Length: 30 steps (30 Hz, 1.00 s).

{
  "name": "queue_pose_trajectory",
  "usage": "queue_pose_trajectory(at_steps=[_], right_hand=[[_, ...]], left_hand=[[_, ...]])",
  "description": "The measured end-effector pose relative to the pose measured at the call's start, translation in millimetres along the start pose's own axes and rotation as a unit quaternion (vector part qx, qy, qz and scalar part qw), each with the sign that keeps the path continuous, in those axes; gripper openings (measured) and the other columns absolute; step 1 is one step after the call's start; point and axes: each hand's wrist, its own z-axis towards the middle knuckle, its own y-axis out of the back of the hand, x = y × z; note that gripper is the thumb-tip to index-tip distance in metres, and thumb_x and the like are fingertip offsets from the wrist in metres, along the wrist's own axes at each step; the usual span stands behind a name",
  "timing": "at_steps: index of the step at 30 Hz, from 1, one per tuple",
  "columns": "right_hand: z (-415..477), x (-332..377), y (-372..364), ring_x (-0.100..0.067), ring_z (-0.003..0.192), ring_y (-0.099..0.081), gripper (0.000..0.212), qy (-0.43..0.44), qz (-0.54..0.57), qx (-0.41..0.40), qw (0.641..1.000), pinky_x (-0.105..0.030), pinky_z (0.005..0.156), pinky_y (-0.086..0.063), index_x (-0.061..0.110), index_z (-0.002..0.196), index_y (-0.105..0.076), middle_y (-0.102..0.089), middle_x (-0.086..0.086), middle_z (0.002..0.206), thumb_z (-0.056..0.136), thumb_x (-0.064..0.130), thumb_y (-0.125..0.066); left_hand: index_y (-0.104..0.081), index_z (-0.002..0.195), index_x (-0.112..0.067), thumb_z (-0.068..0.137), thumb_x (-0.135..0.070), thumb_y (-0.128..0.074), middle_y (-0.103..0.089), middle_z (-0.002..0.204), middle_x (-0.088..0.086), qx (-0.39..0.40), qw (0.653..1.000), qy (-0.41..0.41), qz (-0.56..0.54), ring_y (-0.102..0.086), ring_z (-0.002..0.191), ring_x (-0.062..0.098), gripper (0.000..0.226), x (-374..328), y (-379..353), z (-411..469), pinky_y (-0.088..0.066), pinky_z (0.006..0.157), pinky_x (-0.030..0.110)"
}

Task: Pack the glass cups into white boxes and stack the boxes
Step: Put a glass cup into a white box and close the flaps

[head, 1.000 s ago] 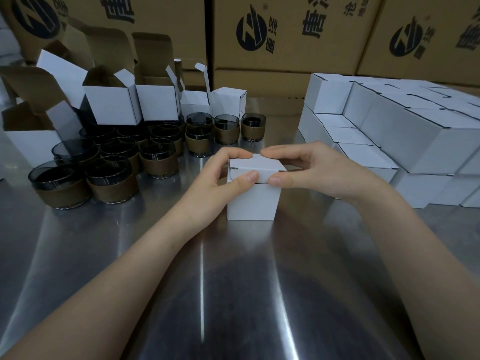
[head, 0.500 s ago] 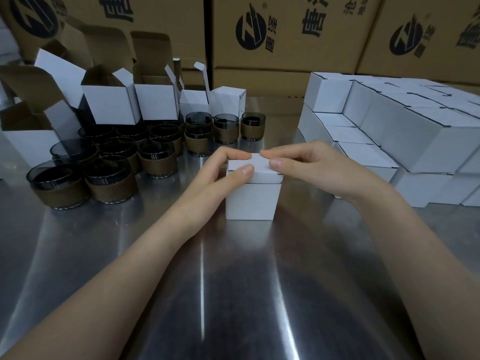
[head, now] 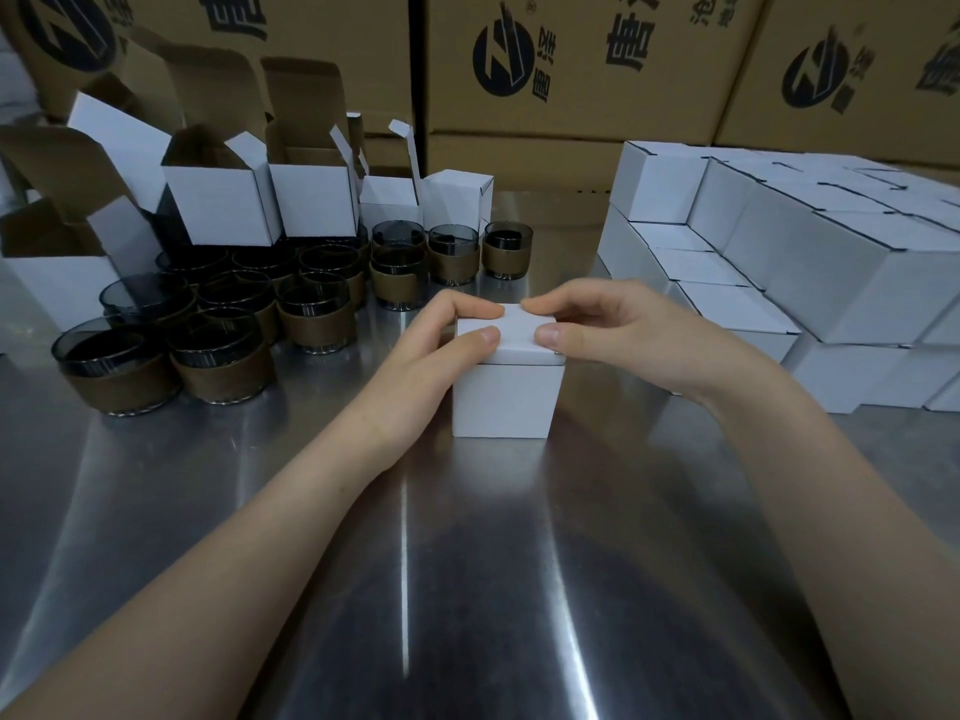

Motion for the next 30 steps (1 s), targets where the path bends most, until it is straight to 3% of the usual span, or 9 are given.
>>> queue_pose_trajectory(at_steps=[3,6,16,19,22,27,30], right_hand=[[0.5,-0.5,-0.1,-0.004,0.103,-0.065,0.045,0.007,0.003,0.009,1.0,-0.021,0.093,-0.049,0.028,0.108,-0.068,-0.069,0.008,0.112,0.068,0.048,-0.069],[1.2,-1.7,-0.1,-0.005,0.102,-0.065,0.043,0.006,0.008,0.012,1.0,-0.019,0.089,-0.048,0.027,0.108,-0.067,-0.069,0.007,0.113,0.069,0.045,-0.07],[3.0,-3.8,-2.9,-0.009,0.104,-0.066,0.03,-0.002,0.019,0.018,1.0,-0.025,0.093,-0.048,0.029,0.103,-0.064,-0.068,0.005,0.114,0.075,0.035,-0.074],[2.6,-3.2,-3.2,-0.011,0.104,-0.066,0.029,-0.001,0.019,0.02,1.0,-0.027,0.094,-0.048,0.027,0.105,-0.064,-0.068,0.003,0.113,0.078,0.03,-0.074],[2.4,-2.0,-2.8,-0.012,0.105,-0.066,0.026,-0.002,0.012,0.02,1.0,-0.031,0.097,-0.049,0.027,0.107,-0.063,-0.069,0.003,0.113,0.083,0.024,-0.074],[0.8,2.4,-4.6,-0.012,0.106,-0.065,0.027,0.001,0.014,0.023,1.0,-0.026,0.096,-0.05,0.029,0.108,-0.062,-0.067,-0.002,0.117,0.086,0.016,-0.071],[-1.6,7.4,-4.9,-0.004,0.112,-0.06,0.036,0.012,-0.021,0.017,1.0,-0.021,0.096,-0.047,0.033,0.116,-0.058,-0.061,0.007,0.124,0.086,0.018,-0.071]], left_hand=[[-0.059,0.103,-0.027,0.083,-0.035,-0.057,-0.061,0.104,-0.008,0.001,1.0,0.005,0.001,-0.062,0.087,-0.001,0.022,-1.1,-0.6,-0.2,-0.05,0.075,0.019],[-0.059,0.103,-0.026,0.094,-0.022,-0.06,-0.06,0.105,-0.006,-0.006,1.0,0.011,0.005,-0.061,0.086,-0.001,0.009,-1.4,-0.5,-0.3,-0.05,0.076,0.02],[-0.057,0.11,-0.02,0.097,-0.011,-0.054,-0.057,0.109,-0.001,-0.004,0.999,0.021,0.028,-0.061,0.082,-0.003,0.016,-4.4,-2.2,-2.3,-0.05,0.07,0.015],[-0.059,0.107,-0.025,0.096,-0.014,-0.057,-0.052,0.123,0.005,0.003,0.999,0.023,0.041,-0.06,0.099,0.005,0.016,-5.9,-2.5,-2.5,-0.05,0.077,0.017],[-0.061,0.104,-0.031,0.081,-0.028,-0.058,-0.048,0.13,0.007,0.007,0.998,0.031,0.049,-0.054,0.116,0.021,0.023,-8.8,-3.8,-3.1,-0.048,0.089,0.028],[-0.061,0.105,-0.032,0.077,-0.031,-0.053,-0.046,0.133,0.009,0.011,0.998,0.034,0.054,-0.052,0.12,0.025,0.029,-11.7,-6.2,-5.4,-0.046,0.093,0.032],[-0.061,0.109,-0.03,0.082,-0.029,-0.055,-0.046,0.134,0.008,0.01,0.997,0.037,0.063,-0.052,0.12,0.024,0.028,-11.3,-5.4,-5.3,-0.045,0.095,0.034]])
